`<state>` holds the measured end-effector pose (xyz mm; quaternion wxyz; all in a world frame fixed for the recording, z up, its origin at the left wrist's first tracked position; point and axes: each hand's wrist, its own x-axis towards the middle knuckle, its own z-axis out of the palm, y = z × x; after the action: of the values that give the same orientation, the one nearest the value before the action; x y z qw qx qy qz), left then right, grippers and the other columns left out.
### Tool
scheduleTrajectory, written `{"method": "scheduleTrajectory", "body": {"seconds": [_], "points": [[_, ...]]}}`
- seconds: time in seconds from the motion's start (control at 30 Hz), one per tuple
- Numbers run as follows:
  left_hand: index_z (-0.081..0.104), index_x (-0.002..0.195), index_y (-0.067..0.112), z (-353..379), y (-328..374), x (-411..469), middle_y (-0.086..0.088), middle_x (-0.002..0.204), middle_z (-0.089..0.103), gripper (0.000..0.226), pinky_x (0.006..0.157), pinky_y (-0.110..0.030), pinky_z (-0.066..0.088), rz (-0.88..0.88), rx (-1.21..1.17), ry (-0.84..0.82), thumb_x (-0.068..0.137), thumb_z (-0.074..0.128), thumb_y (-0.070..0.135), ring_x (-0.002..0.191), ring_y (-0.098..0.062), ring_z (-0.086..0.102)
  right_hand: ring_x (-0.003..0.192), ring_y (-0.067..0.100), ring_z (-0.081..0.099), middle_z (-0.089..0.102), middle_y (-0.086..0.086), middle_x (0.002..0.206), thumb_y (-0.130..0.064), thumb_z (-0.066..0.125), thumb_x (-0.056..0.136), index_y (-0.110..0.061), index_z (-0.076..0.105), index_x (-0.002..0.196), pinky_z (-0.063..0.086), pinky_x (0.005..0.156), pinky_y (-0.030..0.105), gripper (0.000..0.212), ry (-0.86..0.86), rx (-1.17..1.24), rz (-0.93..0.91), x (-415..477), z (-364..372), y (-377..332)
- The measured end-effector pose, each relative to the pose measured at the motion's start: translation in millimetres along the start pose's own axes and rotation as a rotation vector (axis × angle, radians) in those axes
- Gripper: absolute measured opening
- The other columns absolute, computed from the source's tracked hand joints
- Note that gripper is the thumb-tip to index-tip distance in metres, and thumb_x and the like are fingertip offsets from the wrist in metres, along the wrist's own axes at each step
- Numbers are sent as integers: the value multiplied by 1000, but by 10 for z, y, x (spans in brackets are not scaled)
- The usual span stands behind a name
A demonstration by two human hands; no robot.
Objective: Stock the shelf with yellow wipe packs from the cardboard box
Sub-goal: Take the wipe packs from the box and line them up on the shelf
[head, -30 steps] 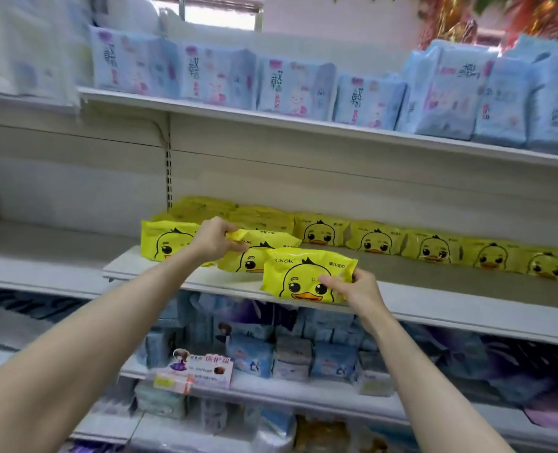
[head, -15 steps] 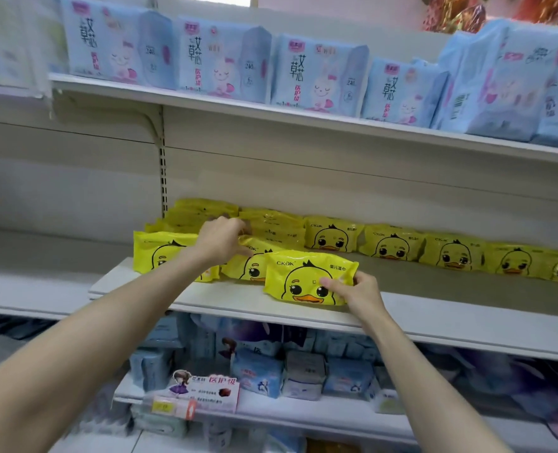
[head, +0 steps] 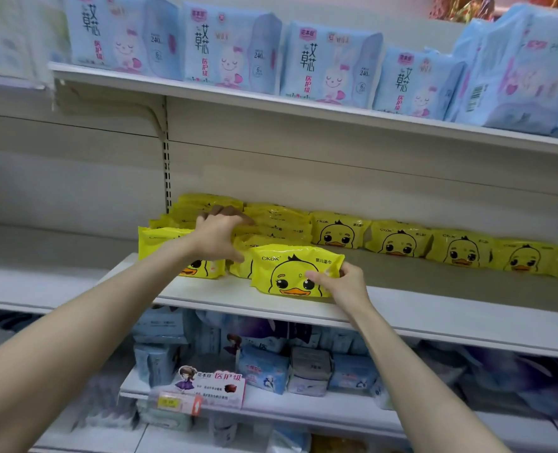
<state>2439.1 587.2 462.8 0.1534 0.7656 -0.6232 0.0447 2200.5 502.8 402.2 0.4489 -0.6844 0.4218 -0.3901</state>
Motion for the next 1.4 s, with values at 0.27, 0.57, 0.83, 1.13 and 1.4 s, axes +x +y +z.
{"method": "scheduleTrajectory", "body": {"seconds": [0.27,0.57,0.83,1.13,1.4], "points": [[26,145,28,123,74,-140,4,150,31,102,107,-41,13,120,195,-47,62,69,69,139,-18,18,73,15,51,53,-3,77,-25,83,69,-19,48,75,42,64,25,36,38,-10,-84,18,378,-52],[26,146,26,284,63,-114,4,149,36,96,109,-43,12,156,250,62,68,62,69,141,-15,20,105,18,51,53,0,116,-25,88,60,-21,45,109,44,89,31,65,-68,-184,-29,30,316,68],[26,146,24,292,97,-122,2,149,36,93,110,-43,10,146,236,72,71,64,65,142,-16,20,93,12,52,54,-3,106,-21,87,64,-19,44,108,38,72,21,62,-45,-193,-50,1,317,19],[27,146,23,215,234,-224,3,146,36,98,110,-38,7,113,60,133,67,69,63,137,-17,24,103,16,49,50,2,120,-32,83,68,-13,42,127,38,78,23,74,-12,-163,-67,-52,94,44],[38,141,24,310,785,-682,2,144,41,83,106,-36,15,91,-134,236,71,71,54,135,-18,29,104,14,53,54,-1,117,-30,73,80,-12,48,128,42,81,19,57,-15,-78,-142,-439,-485,109]]}}
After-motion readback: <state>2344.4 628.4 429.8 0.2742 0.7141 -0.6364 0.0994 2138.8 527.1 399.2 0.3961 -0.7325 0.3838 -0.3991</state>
